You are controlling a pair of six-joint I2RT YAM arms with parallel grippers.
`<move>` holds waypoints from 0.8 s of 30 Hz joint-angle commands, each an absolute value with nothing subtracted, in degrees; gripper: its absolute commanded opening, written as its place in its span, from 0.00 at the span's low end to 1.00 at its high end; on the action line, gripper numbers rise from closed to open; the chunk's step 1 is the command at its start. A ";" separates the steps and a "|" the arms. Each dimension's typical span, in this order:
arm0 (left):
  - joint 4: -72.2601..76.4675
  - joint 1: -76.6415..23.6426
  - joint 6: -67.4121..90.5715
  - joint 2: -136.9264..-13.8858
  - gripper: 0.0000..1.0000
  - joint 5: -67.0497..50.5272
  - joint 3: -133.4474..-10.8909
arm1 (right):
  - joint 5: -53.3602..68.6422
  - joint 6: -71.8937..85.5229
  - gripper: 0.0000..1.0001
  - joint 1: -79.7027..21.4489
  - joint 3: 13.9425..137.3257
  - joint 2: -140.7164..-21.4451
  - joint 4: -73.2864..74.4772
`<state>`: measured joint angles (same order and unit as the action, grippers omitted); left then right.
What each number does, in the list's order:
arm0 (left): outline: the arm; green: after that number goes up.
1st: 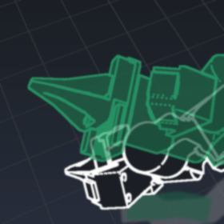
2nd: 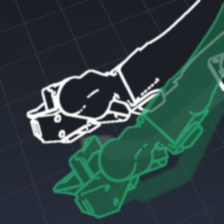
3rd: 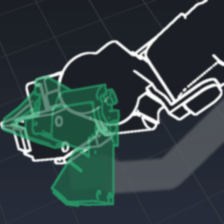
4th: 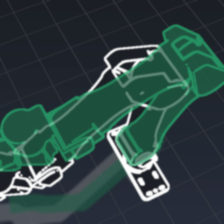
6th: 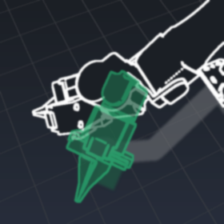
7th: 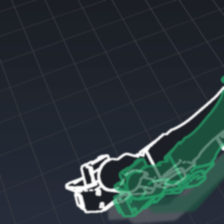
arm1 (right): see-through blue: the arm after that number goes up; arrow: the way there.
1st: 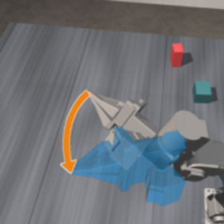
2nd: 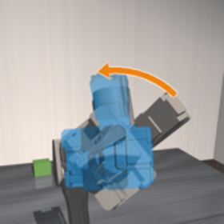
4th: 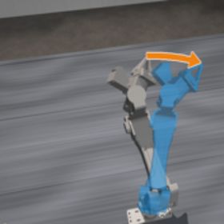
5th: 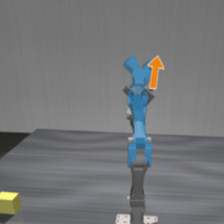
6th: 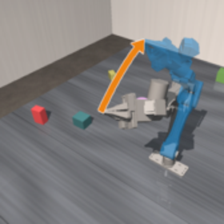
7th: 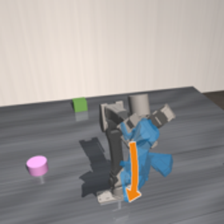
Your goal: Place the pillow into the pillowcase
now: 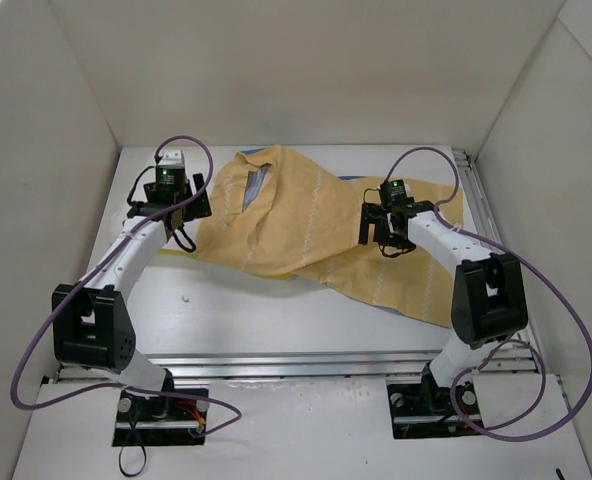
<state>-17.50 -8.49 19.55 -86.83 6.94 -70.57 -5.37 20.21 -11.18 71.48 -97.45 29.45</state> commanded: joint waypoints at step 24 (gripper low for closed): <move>-14.06 -2.55 21.36 -98.43 0.77 10.20 -80.33 | -5.62 25.22 0.31 -16.35 63.11 -101.16 24.35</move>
<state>-16.38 -3.66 21.12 -98.63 9.10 -76.99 -4.89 24.49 -15.90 63.35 -101.27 25.80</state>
